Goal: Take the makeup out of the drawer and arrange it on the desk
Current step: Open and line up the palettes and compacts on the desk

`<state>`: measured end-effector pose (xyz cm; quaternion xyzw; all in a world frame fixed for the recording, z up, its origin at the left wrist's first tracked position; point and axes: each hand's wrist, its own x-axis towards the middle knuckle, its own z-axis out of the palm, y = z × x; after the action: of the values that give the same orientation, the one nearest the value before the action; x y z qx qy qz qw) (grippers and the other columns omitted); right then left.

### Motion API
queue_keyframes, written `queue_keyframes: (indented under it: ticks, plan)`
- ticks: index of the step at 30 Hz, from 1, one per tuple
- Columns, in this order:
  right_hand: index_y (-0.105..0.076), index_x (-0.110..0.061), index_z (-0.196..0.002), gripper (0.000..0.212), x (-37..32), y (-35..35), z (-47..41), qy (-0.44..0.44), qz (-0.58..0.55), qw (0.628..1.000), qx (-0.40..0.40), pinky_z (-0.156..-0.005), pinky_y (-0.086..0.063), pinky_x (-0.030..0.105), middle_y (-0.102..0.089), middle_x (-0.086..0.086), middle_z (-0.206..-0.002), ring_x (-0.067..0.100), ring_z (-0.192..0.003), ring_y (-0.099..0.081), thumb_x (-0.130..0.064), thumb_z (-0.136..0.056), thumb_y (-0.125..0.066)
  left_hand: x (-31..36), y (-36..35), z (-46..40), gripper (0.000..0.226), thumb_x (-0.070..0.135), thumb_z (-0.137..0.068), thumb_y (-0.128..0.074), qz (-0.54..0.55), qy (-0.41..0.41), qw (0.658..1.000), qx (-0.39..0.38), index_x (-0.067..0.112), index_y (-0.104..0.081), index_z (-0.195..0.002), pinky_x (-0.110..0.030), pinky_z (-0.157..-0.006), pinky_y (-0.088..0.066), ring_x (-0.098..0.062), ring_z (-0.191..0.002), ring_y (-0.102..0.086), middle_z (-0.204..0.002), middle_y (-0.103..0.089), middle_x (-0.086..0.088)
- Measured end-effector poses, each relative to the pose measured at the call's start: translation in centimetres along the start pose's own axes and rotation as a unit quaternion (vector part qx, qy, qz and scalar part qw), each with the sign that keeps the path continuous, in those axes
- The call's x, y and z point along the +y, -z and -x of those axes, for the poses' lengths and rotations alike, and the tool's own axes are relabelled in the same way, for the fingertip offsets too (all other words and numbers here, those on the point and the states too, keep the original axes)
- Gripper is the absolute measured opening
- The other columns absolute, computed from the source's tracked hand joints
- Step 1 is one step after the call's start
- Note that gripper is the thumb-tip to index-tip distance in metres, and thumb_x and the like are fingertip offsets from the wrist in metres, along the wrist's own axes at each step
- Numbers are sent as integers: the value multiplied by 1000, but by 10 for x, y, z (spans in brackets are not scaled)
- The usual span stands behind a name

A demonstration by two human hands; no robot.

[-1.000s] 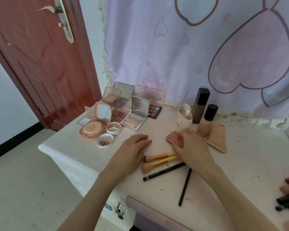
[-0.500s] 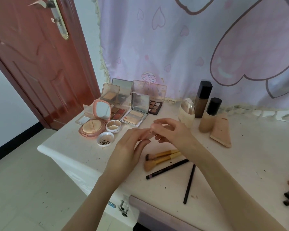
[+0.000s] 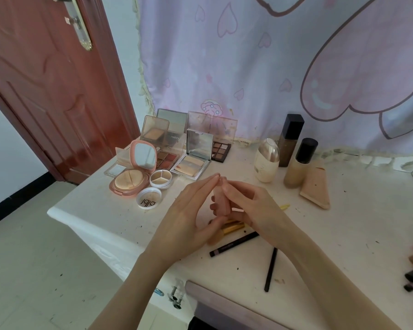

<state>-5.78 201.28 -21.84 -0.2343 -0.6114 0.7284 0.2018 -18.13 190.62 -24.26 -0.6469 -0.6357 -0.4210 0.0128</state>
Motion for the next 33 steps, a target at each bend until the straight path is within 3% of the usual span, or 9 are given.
queue_keyframes:
  ticks: [4,12,16,19,25,27,31,33]
  plan:
    - [-67,-12,-109,58,2,-3,1,-3,-37,999,11,-75,-58,38,-69,18,-93,32,-87,-69,-49,-65,-70,-1,0,0,66,36,-81,-63,11,9,1000,5,11,-40,-138,-15,-104,-32,0,-124,-40,-135,-47,6]
    - [-69,0,-101,42,1,3,0,-19,-69,997,-9,-76,-58,39,-63,32,-100,33,-88,-67,-35,-80,-60,-1,-1,-2,55,28,-87,-51,6,-11,1000,-29,16,-31,-137,-11,-108,-22,1,-129,-30,-139,-35,9]
    - [-70,0,-99,39,2,7,-1,-31,-84,996,-15,-72,-57,33,-67,17,-85,24,-78,-67,-34,-82,-59,0,1,-4,52,23,-90,-53,42,14,997,-56,17,-31,-137,-9,-108,-21,1,-130,-30,-139,-35,9]
    - [-70,0,-98,39,0,12,-2,-47,-124,991,-30,-73,-57,32,-71,18,-91,25,-83,-69,-34,-83,-59,0,9,-10,45,24,-92,-49,84,32,994,-56,15,-39,-135,-12,-106,-27,0,-129,-37,-139,-44,5]
    - [-60,-3,-115,42,-2,13,-3,-75,-178,978,-77,-75,-57,36,-67,25,-107,36,-98,-66,-30,-82,-58,4,27,-32,24,17,-90,-49,142,71,986,41,22,-66,-106,-15,-88,-46,5,-99,-60,-103,-68,16]
    - [-58,-8,-118,41,-2,12,-3,-79,-175,977,-87,-74,-58,39,-67,24,-107,37,-97,-66,-27,-82,-58,3,29,-41,20,12,-91,-51,137,95,984,66,19,-66,-102,-12,-78,-46,8,-84,-60,-93,-70,7]
    - [-63,-15,-113,24,-2,10,-3,-47,-118,991,-34,-66,-58,35,-70,13,-103,28,-88,-68,-19,-91,-53,4,30,-59,19,10,-93,-50,116,129,984,35,14,-68,-95,-8,-64,-41,6,-66,-55,-74,-63,13]
    - [-65,-18,-109,25,-2,8,-2,6,-66,998,2,-64,-57,31,-70,10,-99,25,-87,-69,-28,-87,-57,6,31,-67,19,12,-93,-50,111,133,985,10,19,-68,-91,-9,-62,-39,4,-63,-53,-68,-60,17]
